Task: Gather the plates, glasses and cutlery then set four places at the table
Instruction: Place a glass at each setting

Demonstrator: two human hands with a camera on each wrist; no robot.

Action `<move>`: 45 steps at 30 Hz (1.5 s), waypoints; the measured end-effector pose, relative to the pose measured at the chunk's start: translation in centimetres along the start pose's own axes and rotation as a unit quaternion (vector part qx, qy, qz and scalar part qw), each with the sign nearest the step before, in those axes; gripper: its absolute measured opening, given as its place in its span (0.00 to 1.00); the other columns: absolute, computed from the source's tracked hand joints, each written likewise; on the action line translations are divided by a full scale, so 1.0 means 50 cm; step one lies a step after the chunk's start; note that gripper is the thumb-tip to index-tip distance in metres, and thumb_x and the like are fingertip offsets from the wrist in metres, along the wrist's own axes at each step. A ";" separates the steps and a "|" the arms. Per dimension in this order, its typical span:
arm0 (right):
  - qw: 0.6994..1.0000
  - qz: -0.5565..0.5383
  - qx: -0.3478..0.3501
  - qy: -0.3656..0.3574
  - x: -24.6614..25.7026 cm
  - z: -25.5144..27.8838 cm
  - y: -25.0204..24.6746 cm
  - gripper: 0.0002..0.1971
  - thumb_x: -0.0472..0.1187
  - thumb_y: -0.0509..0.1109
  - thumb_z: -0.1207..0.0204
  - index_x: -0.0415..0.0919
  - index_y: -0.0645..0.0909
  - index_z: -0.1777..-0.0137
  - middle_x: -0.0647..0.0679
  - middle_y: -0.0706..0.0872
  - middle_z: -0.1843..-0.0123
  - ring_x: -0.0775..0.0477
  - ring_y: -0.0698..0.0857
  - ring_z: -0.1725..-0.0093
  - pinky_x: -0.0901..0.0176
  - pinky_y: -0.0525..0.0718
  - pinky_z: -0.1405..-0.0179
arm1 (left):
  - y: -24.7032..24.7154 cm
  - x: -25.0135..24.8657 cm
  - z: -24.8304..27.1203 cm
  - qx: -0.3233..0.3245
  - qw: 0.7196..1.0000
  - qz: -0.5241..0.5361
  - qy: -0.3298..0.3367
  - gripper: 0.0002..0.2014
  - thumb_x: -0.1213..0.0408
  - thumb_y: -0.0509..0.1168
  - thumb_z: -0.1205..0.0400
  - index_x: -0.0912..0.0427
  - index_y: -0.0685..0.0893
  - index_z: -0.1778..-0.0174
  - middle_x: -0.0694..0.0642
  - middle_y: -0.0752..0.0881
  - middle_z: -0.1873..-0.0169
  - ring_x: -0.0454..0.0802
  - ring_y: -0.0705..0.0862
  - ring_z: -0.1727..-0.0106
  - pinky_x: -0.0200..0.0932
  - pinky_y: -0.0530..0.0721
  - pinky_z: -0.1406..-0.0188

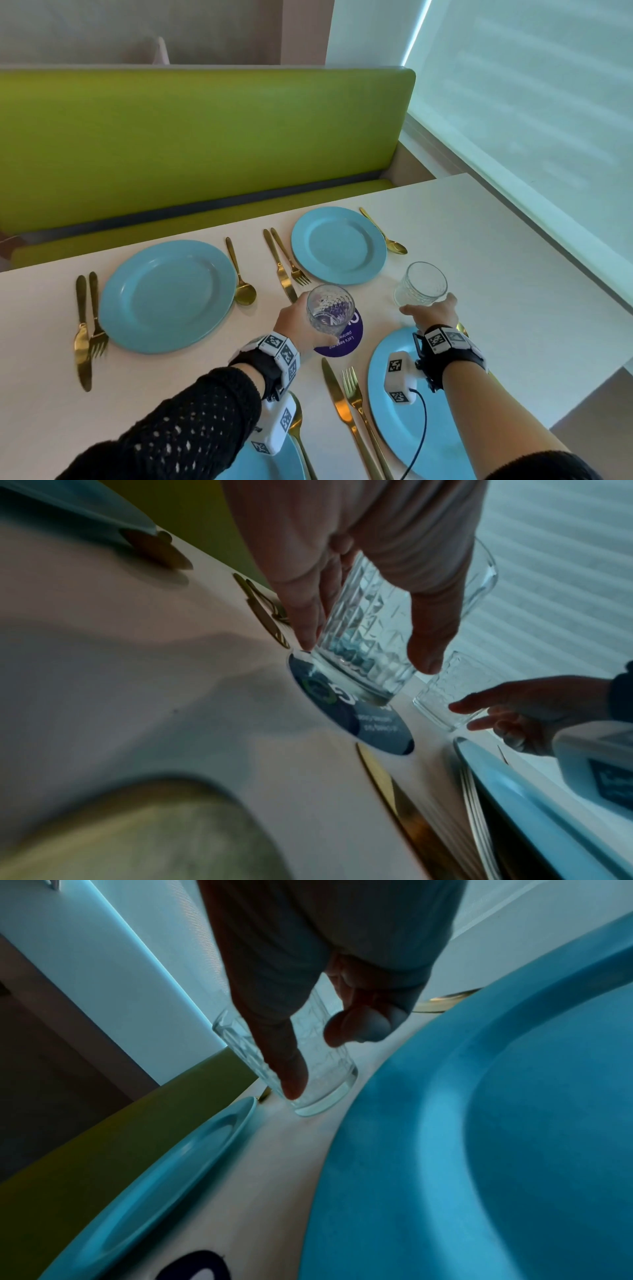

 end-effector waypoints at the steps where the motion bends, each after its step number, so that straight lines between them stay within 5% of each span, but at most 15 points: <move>1: 1.000 -0.001 -0.001 -0.004 0.000 0.000 0.000 0.52 0.36 0.81 0.36 0.43 0.51 0.18 0.31 0.80 0.35 0.32 0.84 0.40 0.46 0.85 0.46 | 0.003 0.000 0.000 0.004 1.000 -0.006 0.002 0.46 0.60 0.83 0.41 0.51 0.70 0.27 0.52 0.82 0.34 0.51 0.81 0.34 0.37 0.80 0.37; 8: 1.000 0.003 -0.007 -0.024 0.000 0.008 0.000 0.50 0.35 0.78 0.35 0.46 0.51 0.19 0.32 0.83 0.39 0.33 0.86 0.45 0.47 0.86 0.48 | 0.007 0.004 0.005 0.019 1.000 -0.020 0.001 0.46 0.62 0.83 0.40 0.52 0.69 0.27 0.54 0.82 0.34 0.51 0.81 0.35 0.35 0.78 0.40; 13: 0.999 0.028 0.008 -0.041 -0.004 0.045 -0.009 0.49 0.34 0.77 0.33 0.44 0.50 0.18 0.34 0.82 0.38 0.38 0.85 0.52 0.62 0.77 0.77 | 0.002 0.002 0.014 0.039 0.999 -0.024 -0.018 0.57 0.61 0.83 0.40 0.54 0.56 0.19 0.57 0.74 0.26 0.55 0.75 0.27 0.43 0.75 0.30; 16: 0.998 0.043 0.020 -0.044 -0.001 0.086 -0.019 0.47 0.34 0.77 0.32 0.42 0.50 0.18 0.33 0.81 0.37 0.40 0.82 0.54 0.64 0.72 0.79 | -0.026 -0.002 0.034 0.035 0.999 -0.035 -0.017 0.61 0.59 0.84 0.40 0.56 0.50 0.17 0.56 0.69 0.22 0.54 0.70 0.22 0.45 0.71 0.27; 18: 0.997 0.048 0.013 -0.052 0.007 0.125 -0.028 0.45 0.33 0.76 0.32 0.41 0.53 0.19 0.33 0.81 0.37 0.39 0.83 0.52 0.61 0.76 0.76 | -0.062 0.003 0.059 0.014 0.999 -0.039 -0.014 0.59 0.57 0.83 0.39 0.58 0.52 0.18 0.57 0.70 0.23 0.54 0.71 0.23 0.45 0.71 0.27; 20: 0.997 0.048 -0.002 -0.065 0.016 0.178 -0.033 0.42 0.34 0.77 0.33 0.39 0.58 0.22 0.33 0.83 0.39 0.36 0.85 0.47 0.53 0.85 0.60 | -0.104 0.013 0.094 -0.007 1.000 -0.020 -0.011 0.52 0.58 0.81 0.35 0.60 0.57 0.20 0.57 0.73 0.25 0.54 0.72 0.25 0.44 0.72 0.28; 22: 0.996 0.045 -0.017 -0.073 0.022 0.243 -0.027 0.41 0.35 0.77 0.34 0.39 0.60 0.23 0.34 0.82 0.39 0.35 0.84 0.41 0.47 0.86 0.44 | -0.150 0.034 0.136 -0.028 1.000 0.006 -0.010 0.44 0.60 0.78 0.30 0.61 0.62 0.22 0.58 0.77 0.29 0.54 0.75 0.27 0.45 0.72 0.28; 25: 0.995 0.030 -0.021 -0.093 0.024 0.366 0.009 0.41 0.34 0.76 0.33 0.38 0.60 0.22 0.35 0.81 0.36 0.35 0.82 0.38 0.43 0.83 0.38 | -0.218 0.089 0.213 -0.048 0.997 0.050 -0.016 0.30 0.62 0.73 0.25 0.63 0.71 0.28 0.59 0.83 0.38 0.54 0.81 0.38 0.42 0.76 0.36; 30: 0.988 0.060 0.010 -0.143 0.012 0.620 0.139 0.28 0.37 0.71 0.29 0.38 0.70 0.28 0.38 0.82 0.35 0.38 0.79 0.33 0.55 0.76 0.36 | -0.326 0.232 0.362 -0.050 0.997 0.043 -0.030 0.11 0.64 0.68 0.23 0.57 0.79 0.46 0.46 0.81 0.64 0.49 0.80 0.52 0.34 0.73 0.52; 32: 0.980 0.081 0.053 -0.174 0.014 0.714 0.218 0.23 0.38 0.71 0.28 0.40 0.75 0.32 0.41 0.85 0.37 0.42 0.81 0.34 0.58 0.76 0.36 | -0.365 0.295 0.414 -0.034 0.998 0.013 -0.049 0.04 0.63 0.67 0.23 0.53 0.78 0.57 0.45 0.79 0.65 0.49 0.80 0.52 0.36 0.77 0.50; 35: 0.954 0.117 0.151 -0.230 0.021 0.838 0.365 0.17 0.38 0.72 0.29 0.41 0.81 0.39 0.45 0.88 0.50 0.46 0.85 0.45 0.56 0.81 0.37 | -0.420 0.406 0.475 0.005 0.993 -0.052 -0.109 0.10 0.62 0.67 0.24 0.50 0.74 0.69 0.54 0.86 0.53 0.55 0.85 0.48 0.41 0.83 0.44; 39: 0.910 0.172 0.286 -0.246 0.023 0.978 0.540 0.21 0.39 0.78 0.33 0.43 0.81 0.38 0.51 0.83 0.54 0.53 0.81 0.62 0.58 0.85 0.56 | -0.497 0.553 0.537 0.029 0.973 -0.092 -0.208 0.11 0.60 0.64 0.25 0.56 0.74 0.73 0.58 0.87 0.61 0.55 0.87 0.53 0.35 0.79 0.63; 42: 0.891 0.178 0.333 -0.254 0.030 1.046 0.625 0.29 0.39 0.79 0.33 0.43 0.75 0.31 0.47 0.84 0.45 0.54 0.80 0.64 0.68 0.79 0.68 | -0.570 0.627 0.580 0.006 0.957 -0.105 -0.269 0.12 0.55 0.66 0.24 0.61 0.86 0.56 0.58 0.87 0.51 0.55 0.87 0.42 0.36 0.77 0.57; 45: 0.884 0.184 0.339 -0.266 0.033 1.086 0.686 0.43 0.43 0.82 0.36 0.45 0.64 0.23 0.44 0.77 0.29 0.49 0.80 0.48 0.63 0.83 0.57 | -0.640 0.701 0.616 -0.065 0.946 -0.060 -0.311 0.28 0.47 0.67 0.24 0.65 0.81 0.36 0.60 0.84 0.37 0.56 0.82 0.34 0.39 0.78 0.40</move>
Point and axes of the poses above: each hand's wrist, its own z-axis away from the middle knuckle, its own y-axis out of the palm, x = y × z, the point moved 6 cm from there along -z, towards the middle knuckle
